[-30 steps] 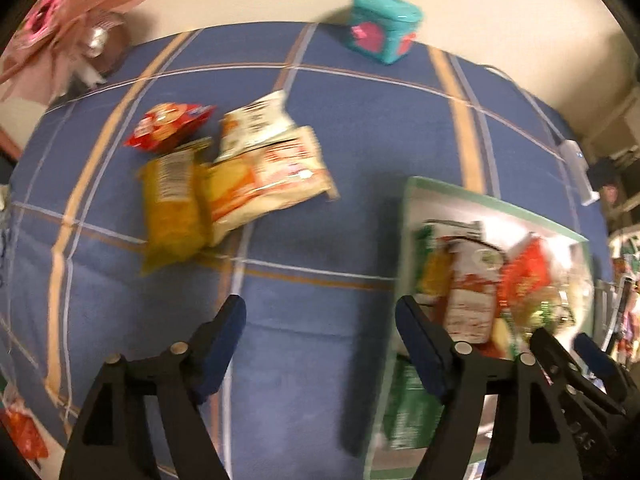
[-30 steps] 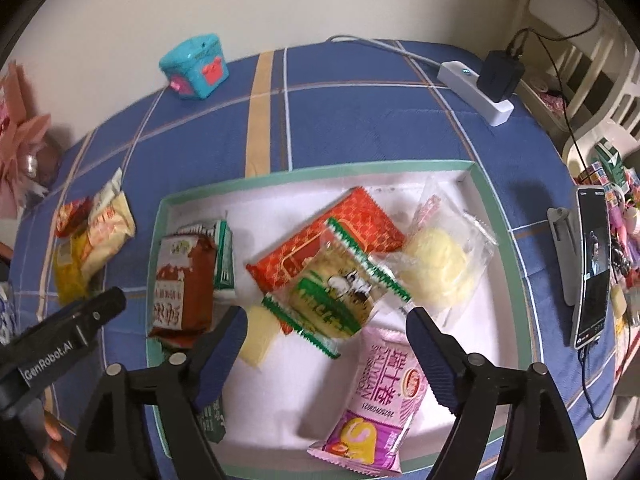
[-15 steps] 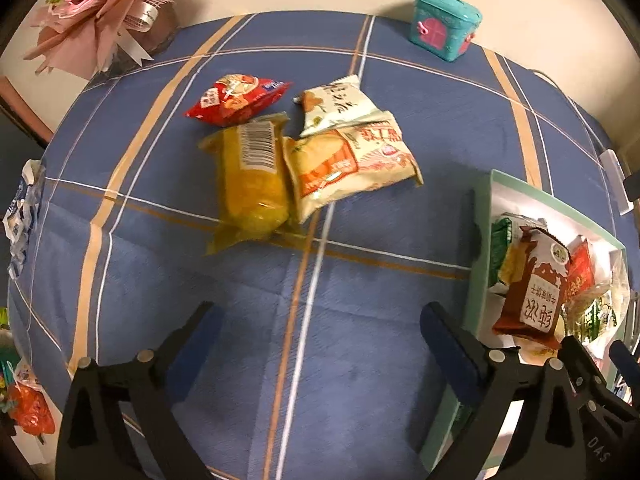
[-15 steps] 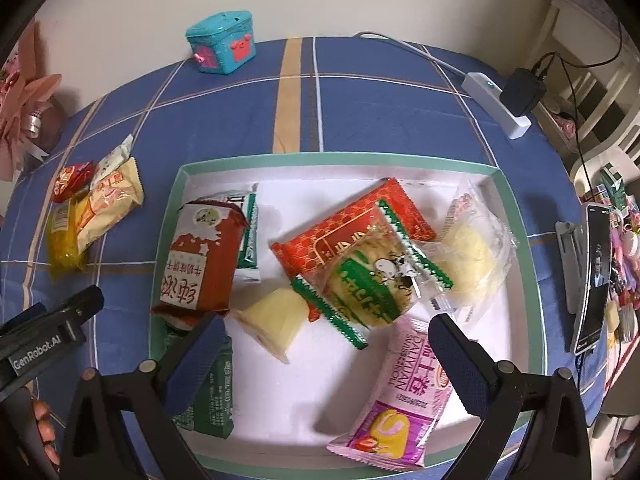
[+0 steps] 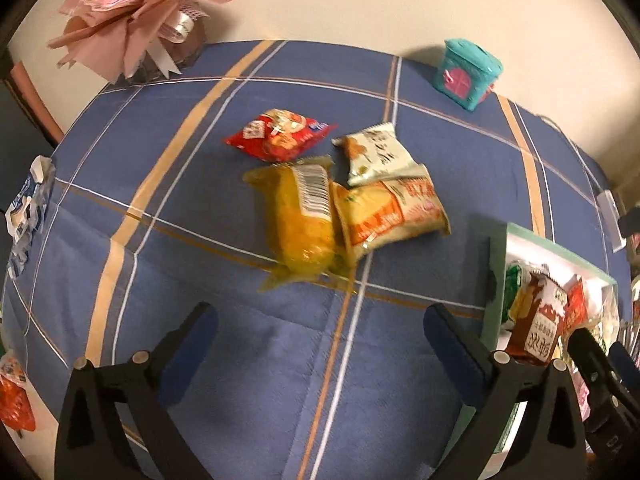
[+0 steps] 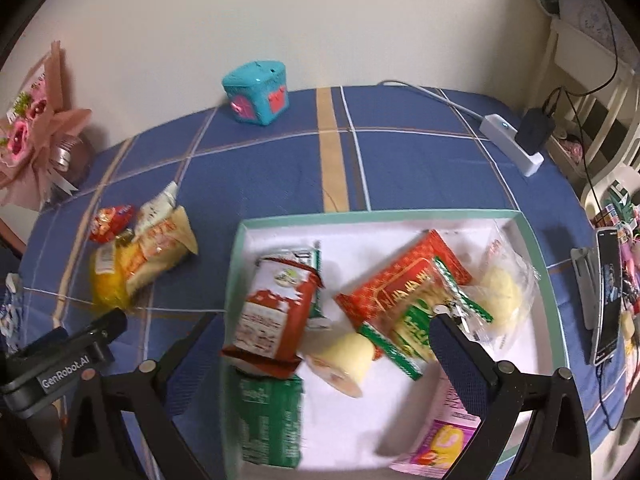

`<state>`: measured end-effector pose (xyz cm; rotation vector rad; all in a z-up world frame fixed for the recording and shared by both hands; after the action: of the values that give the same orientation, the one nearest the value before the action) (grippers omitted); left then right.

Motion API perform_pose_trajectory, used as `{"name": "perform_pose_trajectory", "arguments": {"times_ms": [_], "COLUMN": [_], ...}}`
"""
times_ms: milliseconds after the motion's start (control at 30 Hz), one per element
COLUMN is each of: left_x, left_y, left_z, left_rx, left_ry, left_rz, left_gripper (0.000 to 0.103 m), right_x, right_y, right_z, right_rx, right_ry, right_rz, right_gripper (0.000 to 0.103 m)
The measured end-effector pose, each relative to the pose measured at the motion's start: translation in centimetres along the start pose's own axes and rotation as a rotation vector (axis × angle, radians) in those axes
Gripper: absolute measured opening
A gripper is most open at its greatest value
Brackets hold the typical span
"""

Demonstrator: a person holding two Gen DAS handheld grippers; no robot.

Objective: Organize snacks
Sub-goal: 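Withdraw both open tools from the tray toward the snack pile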

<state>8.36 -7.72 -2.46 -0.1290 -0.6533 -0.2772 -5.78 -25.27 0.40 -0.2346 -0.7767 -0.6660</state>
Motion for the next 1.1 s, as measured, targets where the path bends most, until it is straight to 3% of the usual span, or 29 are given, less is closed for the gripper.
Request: {"name": "perform_pose_trajectory", "arguments": {"times_ms": [100,300,533,800,1100], "left_x": [0.5,1.2,1.5,1.8,2.5], "left_y": [1.3,4.4,8.0,11.1,10.7], "left_z": [-0.1,0.4,0.2,-0.3,-1.4], "left_rx": [0.005,0.084,0.118,0.1,0.052], "left_ry": [0.002,-0.013,-0.007,-0.004,-0.017], "left_rz": [0.034,0.082,0.162,0.257,0.264], "left_gripper": [0.103,0.103,0.103,0.103,0.103], "right_x": [0.3,0.4,-0.1,-1.0,-1.4], "right_y": [0.8,2.8,7.8,11.3,12.7], "right_z": [-0.3,-0.4,-0.3,-1.3,-2.9], "right_rx": [0.027,0.072,0.15,0.201,0.207], "right_ry": [0.007,-0.001,-0.001,0.025,0.043], "right_rz": [-0.022,-0.045,0.047,0.086,0.102], "right_gripper": [0.103,0.103,0.103,0.103,0.103]}}
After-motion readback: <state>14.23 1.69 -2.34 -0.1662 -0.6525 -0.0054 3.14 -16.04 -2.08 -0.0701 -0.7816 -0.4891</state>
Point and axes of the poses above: each gripper's, at about its wrist camera, not at the fingertips, and z roughly against the way its jaws point, y to its left, x to its top, the point moved 2 cm from there along -z, roughly the way its jaws point, and after that the axes turned 15 degrees about -y, right-handed, at the moved point
